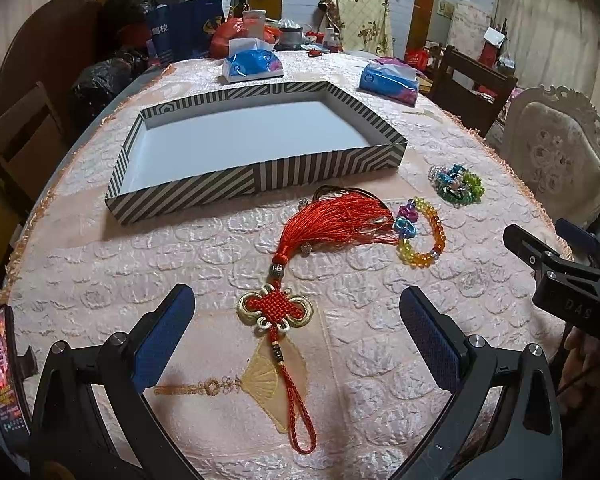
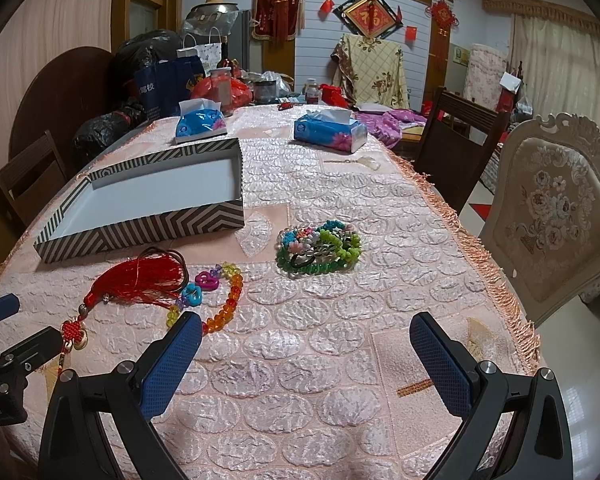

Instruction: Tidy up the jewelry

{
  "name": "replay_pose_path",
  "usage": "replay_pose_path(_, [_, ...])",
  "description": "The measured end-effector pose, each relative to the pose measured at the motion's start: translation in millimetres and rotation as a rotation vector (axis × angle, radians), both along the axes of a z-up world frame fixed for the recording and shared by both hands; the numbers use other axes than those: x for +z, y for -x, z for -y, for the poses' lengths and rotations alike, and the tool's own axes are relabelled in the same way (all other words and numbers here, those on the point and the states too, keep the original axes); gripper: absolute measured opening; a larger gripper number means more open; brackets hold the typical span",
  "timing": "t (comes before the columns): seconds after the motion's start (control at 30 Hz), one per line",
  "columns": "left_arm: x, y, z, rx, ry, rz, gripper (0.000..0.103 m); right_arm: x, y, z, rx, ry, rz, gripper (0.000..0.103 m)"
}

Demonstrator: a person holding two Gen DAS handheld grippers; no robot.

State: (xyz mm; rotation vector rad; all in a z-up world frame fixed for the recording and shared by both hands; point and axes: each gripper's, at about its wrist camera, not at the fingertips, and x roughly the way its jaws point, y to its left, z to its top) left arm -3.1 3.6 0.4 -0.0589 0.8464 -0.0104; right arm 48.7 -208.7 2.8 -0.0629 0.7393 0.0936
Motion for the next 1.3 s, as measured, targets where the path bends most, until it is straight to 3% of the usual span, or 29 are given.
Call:
replay_pose_path(0.57, [1,2,-4,0.016,0.006,0.009,0.103,0,0,0,-0.001,-0.001,0.003,0.103])
replay_pose_path(0.83, [-5,0,-10,0.062,-0.027,-0.006,0.103,0,0,0,-0.001,-0.001,0.003,0.103])
replay_pose_path(1.3, [-6,0,-20,0.062,0.039,-0.019,0.103,0,1,1,-0.001,0.002,0.004,0.103])
